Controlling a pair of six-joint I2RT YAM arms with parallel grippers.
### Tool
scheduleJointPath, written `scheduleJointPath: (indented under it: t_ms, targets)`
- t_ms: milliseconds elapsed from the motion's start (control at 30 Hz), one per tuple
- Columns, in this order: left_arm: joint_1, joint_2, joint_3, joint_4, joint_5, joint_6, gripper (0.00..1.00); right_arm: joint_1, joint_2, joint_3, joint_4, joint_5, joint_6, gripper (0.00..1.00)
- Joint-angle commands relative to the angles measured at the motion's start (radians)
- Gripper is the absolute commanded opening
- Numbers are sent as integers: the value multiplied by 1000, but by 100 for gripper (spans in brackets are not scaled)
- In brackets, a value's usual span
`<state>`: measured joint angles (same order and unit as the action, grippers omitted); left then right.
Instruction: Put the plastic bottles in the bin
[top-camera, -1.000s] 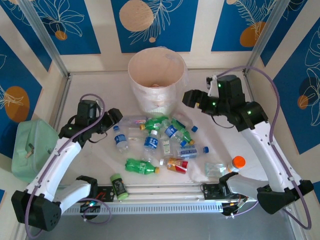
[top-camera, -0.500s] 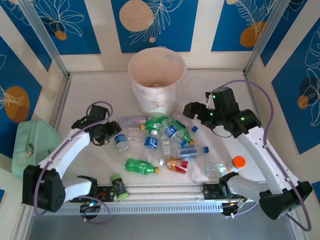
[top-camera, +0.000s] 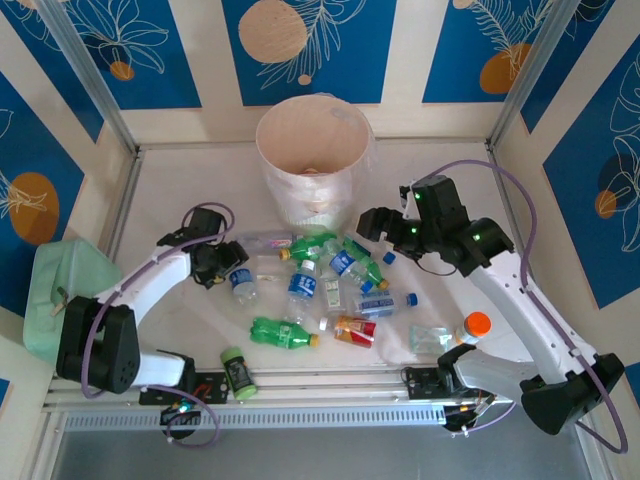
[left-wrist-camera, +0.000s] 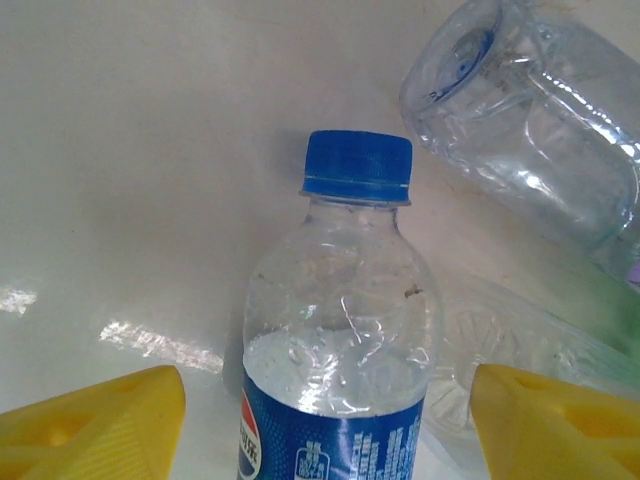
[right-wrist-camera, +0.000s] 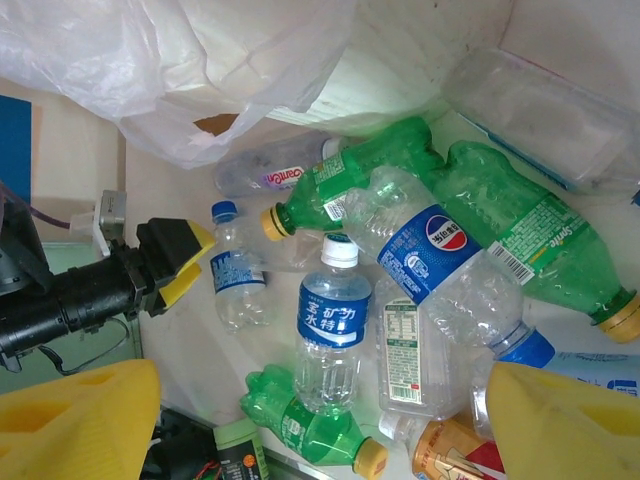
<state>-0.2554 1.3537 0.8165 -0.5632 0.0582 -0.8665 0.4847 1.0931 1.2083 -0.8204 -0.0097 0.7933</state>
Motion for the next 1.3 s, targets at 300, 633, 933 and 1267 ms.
scheduleJointPath:
  t_ms: [300, 633, 933, 1267]
  targets:
    - [-1, 96, 8, 52, 0, -31, 73, 17, 17, 14, 16, 4, 0, 85]
    - [-2, 114, -19, 69, 0, -35, 68, 29, 13, 10, 22, 4, 1, 85]
    - [-3, 123, -54, 87, 8, -41, 66, 43, -1, 9, 16, 10, 3, 85]
    - [-1, 86, -52, 73, 8, -45, 54, 52, -12, 18, 15, 14, 6, 84]
